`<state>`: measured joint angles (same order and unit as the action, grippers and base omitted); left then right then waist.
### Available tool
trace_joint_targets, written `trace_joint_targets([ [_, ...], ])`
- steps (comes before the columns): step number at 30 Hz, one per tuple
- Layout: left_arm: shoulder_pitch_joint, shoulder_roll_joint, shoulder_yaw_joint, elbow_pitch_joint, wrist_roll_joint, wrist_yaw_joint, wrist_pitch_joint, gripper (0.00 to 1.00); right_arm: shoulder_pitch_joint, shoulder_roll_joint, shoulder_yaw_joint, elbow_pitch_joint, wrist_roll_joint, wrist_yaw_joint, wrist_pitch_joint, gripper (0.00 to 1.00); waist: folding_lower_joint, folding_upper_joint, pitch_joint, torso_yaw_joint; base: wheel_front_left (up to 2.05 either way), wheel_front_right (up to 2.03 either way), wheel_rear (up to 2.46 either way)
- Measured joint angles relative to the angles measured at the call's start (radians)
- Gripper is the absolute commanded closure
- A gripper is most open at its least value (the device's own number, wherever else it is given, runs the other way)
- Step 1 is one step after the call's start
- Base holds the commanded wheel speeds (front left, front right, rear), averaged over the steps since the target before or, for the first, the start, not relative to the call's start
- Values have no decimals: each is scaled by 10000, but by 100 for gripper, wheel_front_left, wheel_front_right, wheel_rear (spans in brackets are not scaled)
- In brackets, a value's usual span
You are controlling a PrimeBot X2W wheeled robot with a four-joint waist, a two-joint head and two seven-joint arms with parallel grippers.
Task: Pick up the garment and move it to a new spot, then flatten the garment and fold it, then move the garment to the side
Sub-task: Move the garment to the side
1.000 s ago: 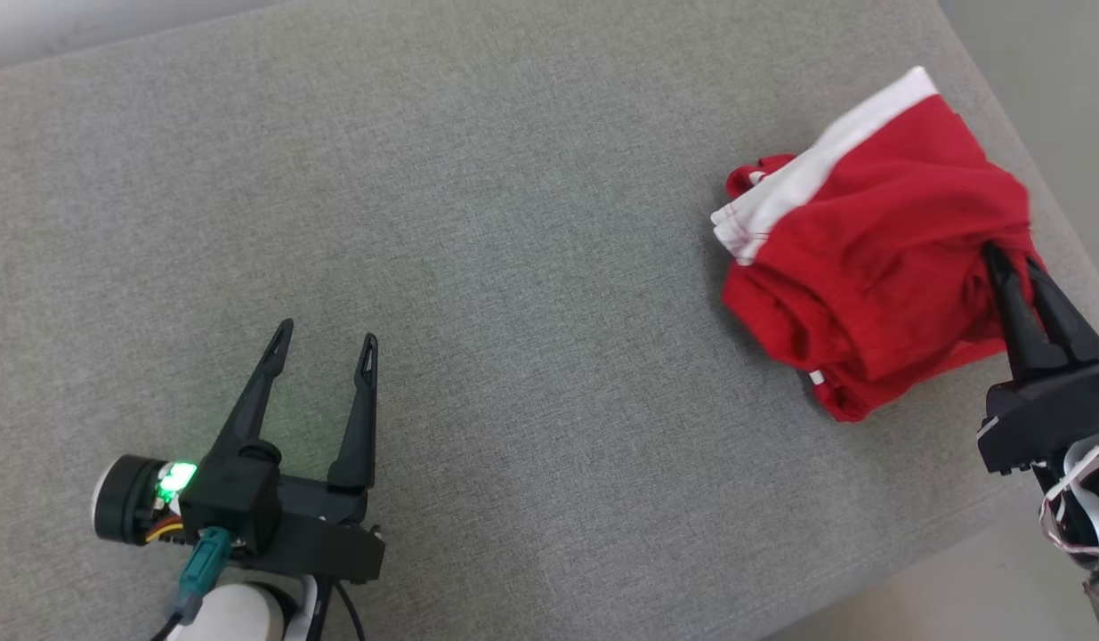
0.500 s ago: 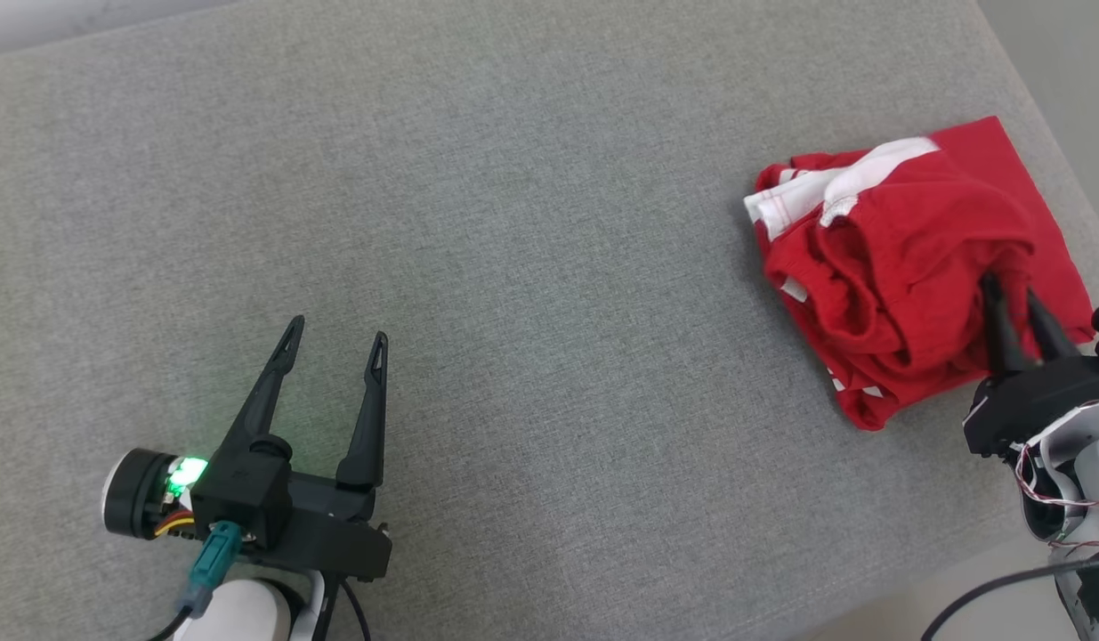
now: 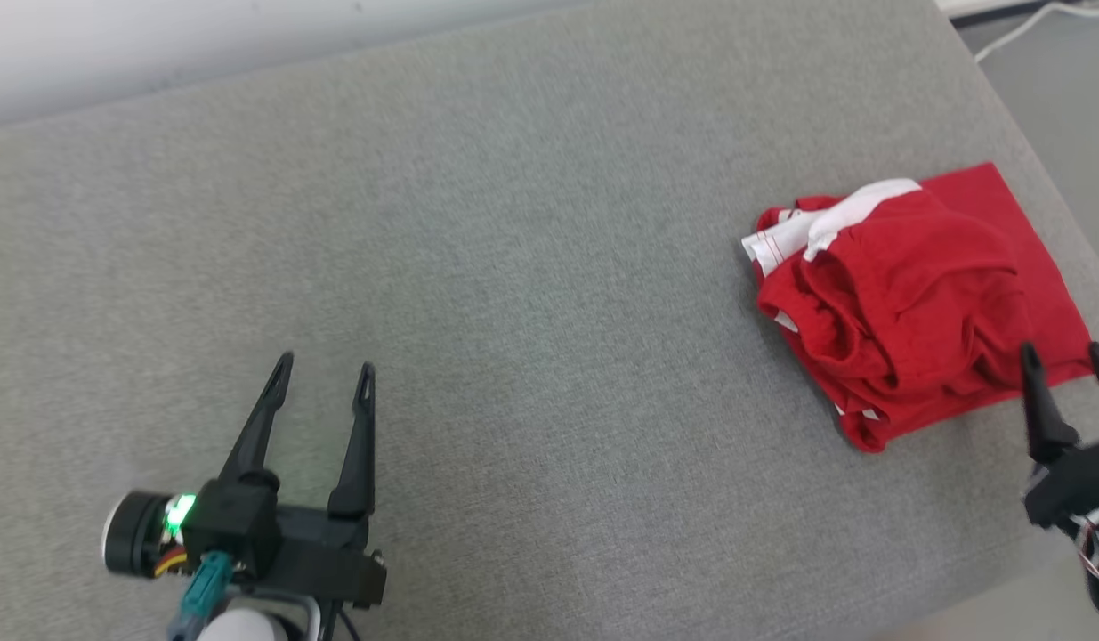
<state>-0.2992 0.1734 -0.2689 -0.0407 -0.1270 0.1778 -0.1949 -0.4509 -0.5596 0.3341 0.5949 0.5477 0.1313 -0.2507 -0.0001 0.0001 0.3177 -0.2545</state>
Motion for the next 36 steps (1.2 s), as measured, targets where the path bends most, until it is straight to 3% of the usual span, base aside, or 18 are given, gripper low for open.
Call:
trace_joint_targets([
  [6, 601, 75, 244, -71, -165, 209, -82, 0, 1720, 52, -1536, -2295, -355, 0, 136, 0, 0, -1, -548, 250, 0, 0, 0],
  [11, 1003, 196, 537, -328, -274, 451, -111, 0, 2956, 995, -2577, -5116, -1114, -2, 617, 0, -1, -1, -962, 548, 0, 0, 0],
  [17, 1379, 362, 894, -621, -439, 648, -148, 0, 3630, 2368, -2765, -7390, -2061, -2, 1384, 0, -1, -2, -1368, 1042, 0, 0, 0],
  [26, 2080, 495, 1235, -970, -765, 840, -88, 0, 3775, 3551, -2025, -8027, -2821, -2, 1891, 0, -2, -2, -2100, 1627, 0, 0, 0],
  [36, 2626, 545, 1012, -779, -1014, 600, -2, 0, 4030, 3912, -1630, -7275, -3582, -2, 1839, 0, -1, -1, -2952, 1855, 0, 0, 0],
])
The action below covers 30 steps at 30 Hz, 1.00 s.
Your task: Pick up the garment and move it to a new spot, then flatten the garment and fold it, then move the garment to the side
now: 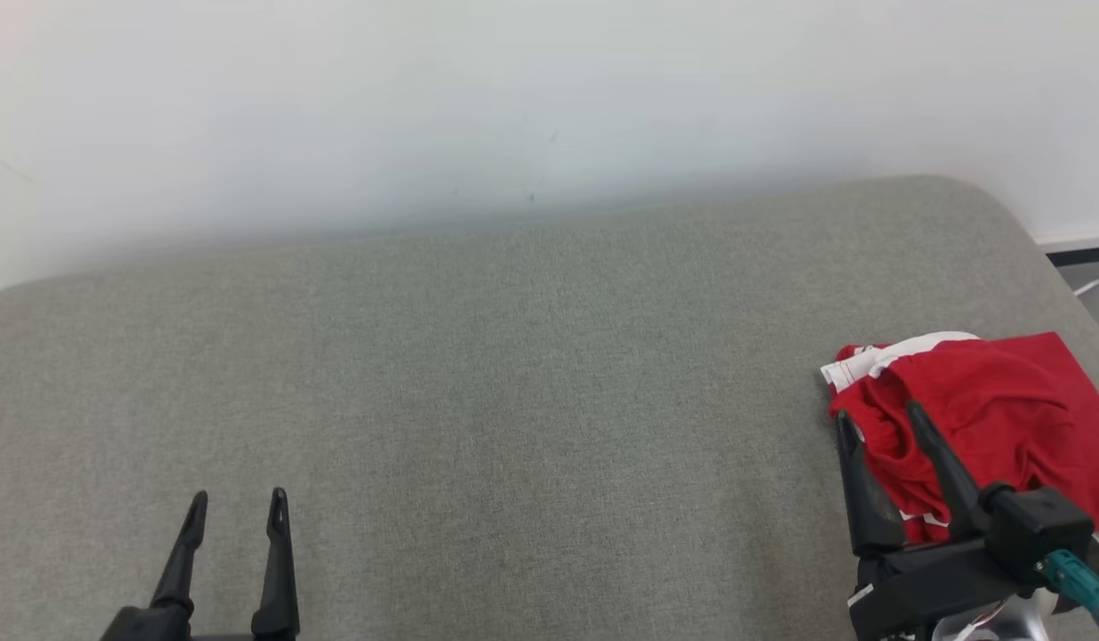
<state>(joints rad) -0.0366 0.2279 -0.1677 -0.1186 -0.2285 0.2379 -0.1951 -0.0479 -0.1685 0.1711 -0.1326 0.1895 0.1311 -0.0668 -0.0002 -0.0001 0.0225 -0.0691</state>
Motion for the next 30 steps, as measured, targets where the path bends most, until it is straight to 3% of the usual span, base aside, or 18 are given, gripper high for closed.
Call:
trace_joint_targets([
  [14, 213, -56, -261, 610, -88, -58, -184, 0, 365, 90, 12, 520, -326, 0, -94, 0, 1, 0, -431, 193, 0, 0, 0],
  [30, 210, -42, -146, 809, -127, 205, -230, 0, 403, 121, 44, 531, -366, 0, -65, 0, 2, 1, -434, 309, 0, 0, 0],
])
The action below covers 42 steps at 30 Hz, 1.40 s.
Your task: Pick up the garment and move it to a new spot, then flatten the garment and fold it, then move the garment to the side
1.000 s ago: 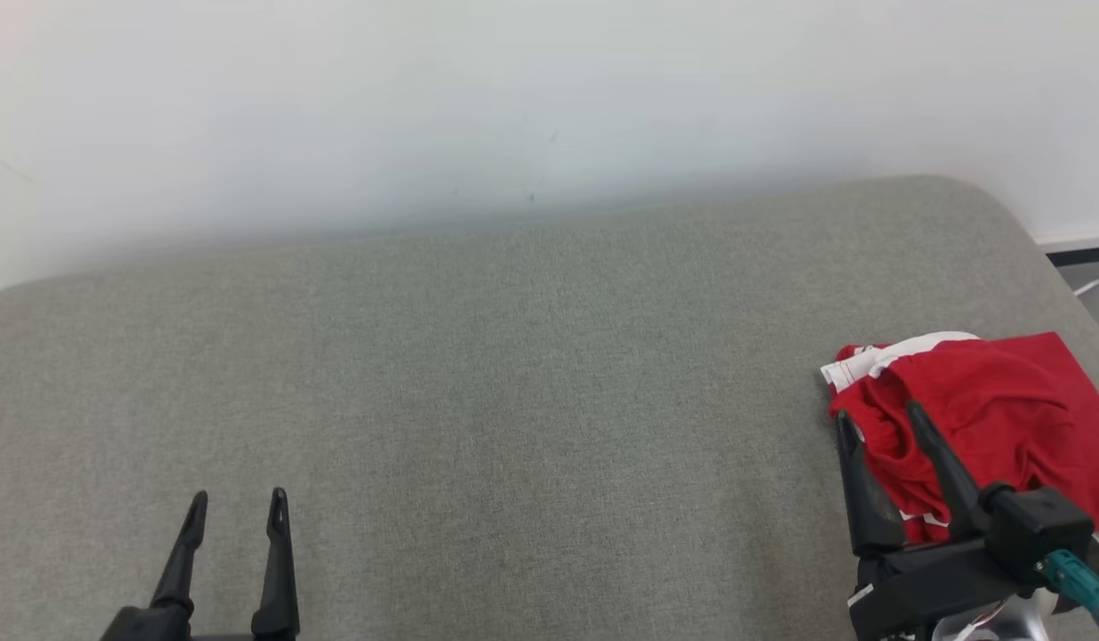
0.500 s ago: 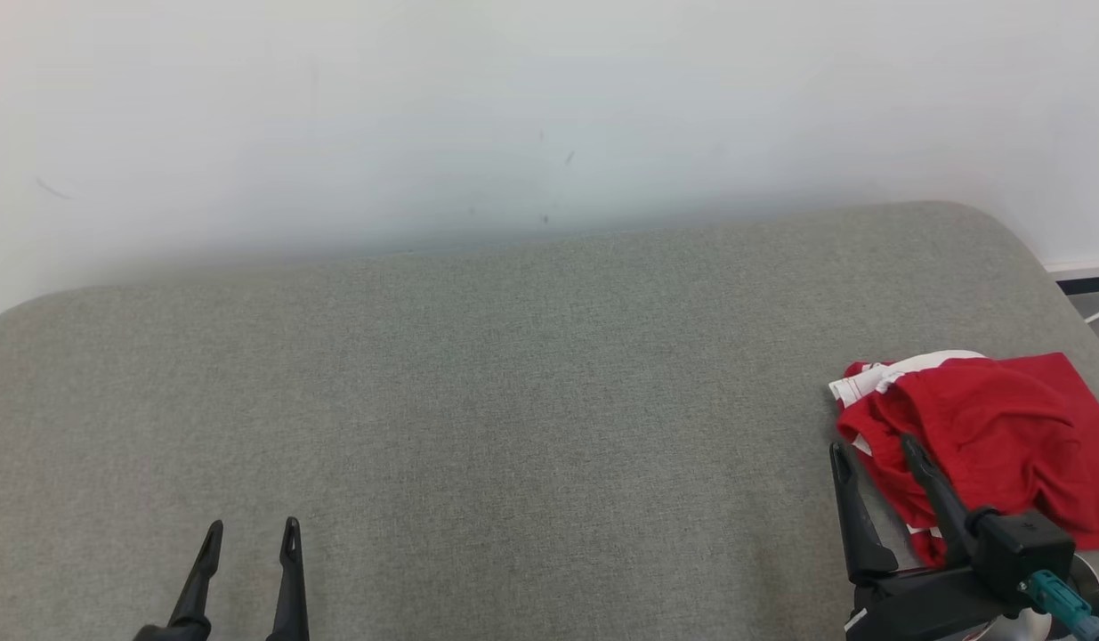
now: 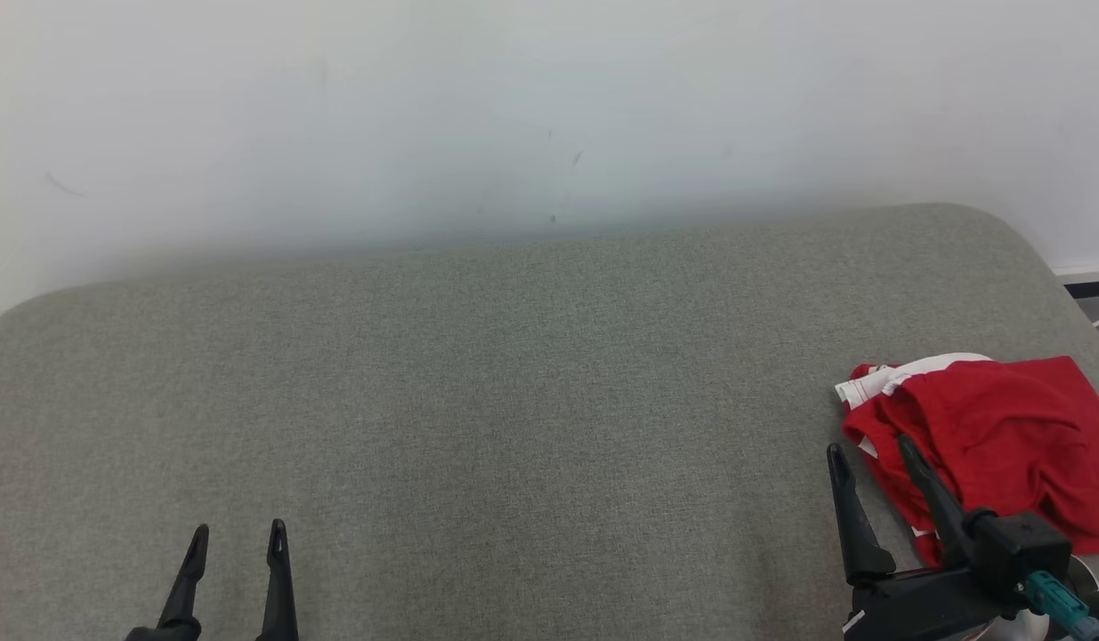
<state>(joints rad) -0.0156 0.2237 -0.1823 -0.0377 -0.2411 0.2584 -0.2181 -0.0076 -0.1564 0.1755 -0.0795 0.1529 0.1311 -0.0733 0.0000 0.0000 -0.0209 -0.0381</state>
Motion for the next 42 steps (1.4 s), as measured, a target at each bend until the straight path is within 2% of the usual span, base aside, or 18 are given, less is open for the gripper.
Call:
trace_joint_targets([
  [8, -8, 79, -58, 71, 17, 79, 61, 0, 6, 27, 0, -36, 6, 0, 27, 0, 0, 0, 26, -5, 0, 0, 0],
  [9, 10, 52, -63, 138, 6, 75, 63, 100, 23, 31, 4, 52, 6, 0, 29, 100, 0, 0, 27, -5, 0, 0, 0],
  [13, 131, -102, -134, 272, -385, 58, 90, 100, 170, 73, -52, 330, 414, 0, 98, 100, 0, 1, 37, 2, 0, 0, 0],
  [24, -319, -334, -130, 1108, -2460, -589, 192, 100, -247, 27, -675, 1154, 2679, 0, 562, 100, 0, 1, 62, 35, 0, 0, 0],
  [42, -1107, -658, -198, 2130, -5285, -1352, 274, 100, -892, 6, -1588, 2186, 5469, 0, 1187, 100, 0, 1, 104, 88, 0, 0, 0],
])
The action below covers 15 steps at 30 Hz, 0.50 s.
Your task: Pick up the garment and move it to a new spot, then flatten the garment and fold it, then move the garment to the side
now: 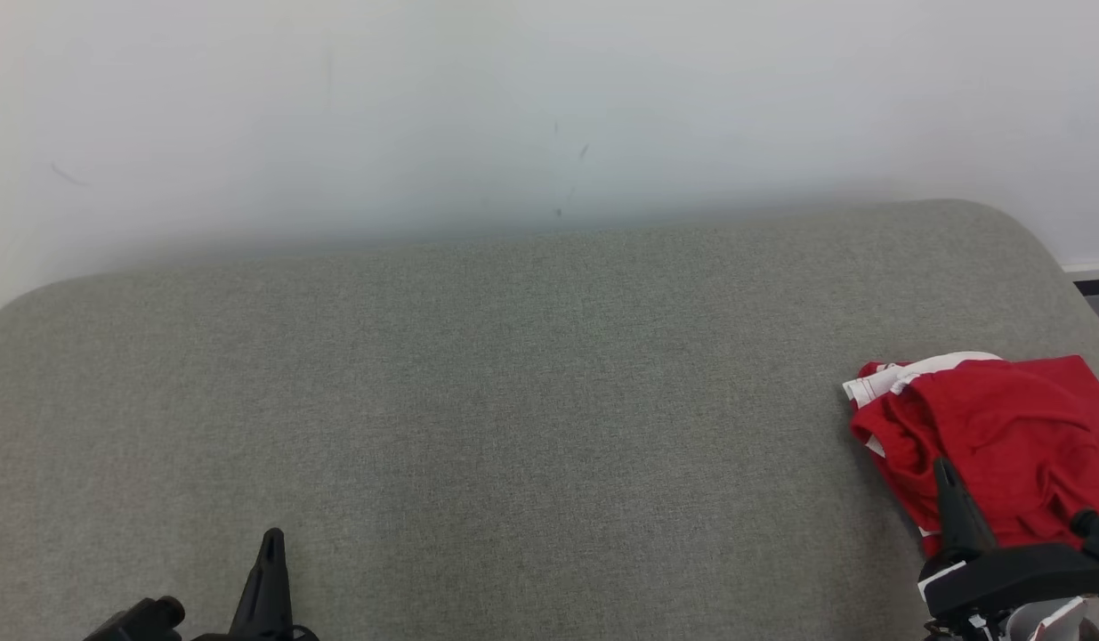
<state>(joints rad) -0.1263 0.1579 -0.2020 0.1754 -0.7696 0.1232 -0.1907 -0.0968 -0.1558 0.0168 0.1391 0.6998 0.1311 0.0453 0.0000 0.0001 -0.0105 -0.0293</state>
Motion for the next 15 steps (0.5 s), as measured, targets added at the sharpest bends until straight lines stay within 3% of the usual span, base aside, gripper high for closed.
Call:
trace_joint_targets([
  [15, -516, -232, -27, 677, -2008, -546, 63, 100, -450, 8, -759, 761, 2006, -2, 533, 100, 0, 0, 37, 45, 0, 0, 0],
])
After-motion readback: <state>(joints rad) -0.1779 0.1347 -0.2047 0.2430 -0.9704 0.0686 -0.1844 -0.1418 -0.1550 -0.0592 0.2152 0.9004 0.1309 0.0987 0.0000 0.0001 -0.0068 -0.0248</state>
